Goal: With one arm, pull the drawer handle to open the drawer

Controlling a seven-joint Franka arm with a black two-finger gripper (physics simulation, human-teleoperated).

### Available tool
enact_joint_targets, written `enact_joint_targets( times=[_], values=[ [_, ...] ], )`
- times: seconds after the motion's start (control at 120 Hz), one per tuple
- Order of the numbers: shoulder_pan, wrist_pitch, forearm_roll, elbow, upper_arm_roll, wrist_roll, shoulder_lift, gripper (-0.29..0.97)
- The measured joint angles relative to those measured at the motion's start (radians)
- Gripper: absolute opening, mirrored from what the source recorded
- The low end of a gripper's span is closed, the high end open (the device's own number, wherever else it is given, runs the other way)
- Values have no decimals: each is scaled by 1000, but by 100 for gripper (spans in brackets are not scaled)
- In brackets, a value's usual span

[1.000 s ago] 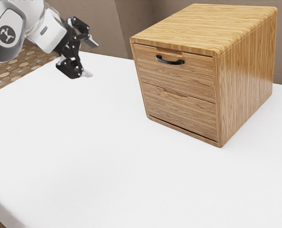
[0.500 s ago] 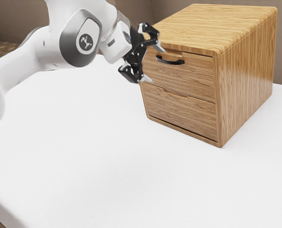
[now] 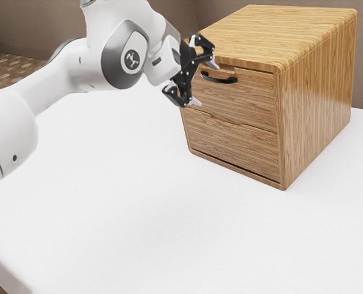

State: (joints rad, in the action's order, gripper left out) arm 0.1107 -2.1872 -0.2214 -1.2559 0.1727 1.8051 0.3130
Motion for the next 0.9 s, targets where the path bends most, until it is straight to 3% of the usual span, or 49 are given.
enact_joint_targets(
  times=[0.4,0.658,0.9],
  values=[
    [-2,-4,0,-11,2,38,41,67],
    [-28,-5,9,-95,-3,52,-9,67],
    [-27,-16,0,-185,-1,61,-87,58]
  ],
)
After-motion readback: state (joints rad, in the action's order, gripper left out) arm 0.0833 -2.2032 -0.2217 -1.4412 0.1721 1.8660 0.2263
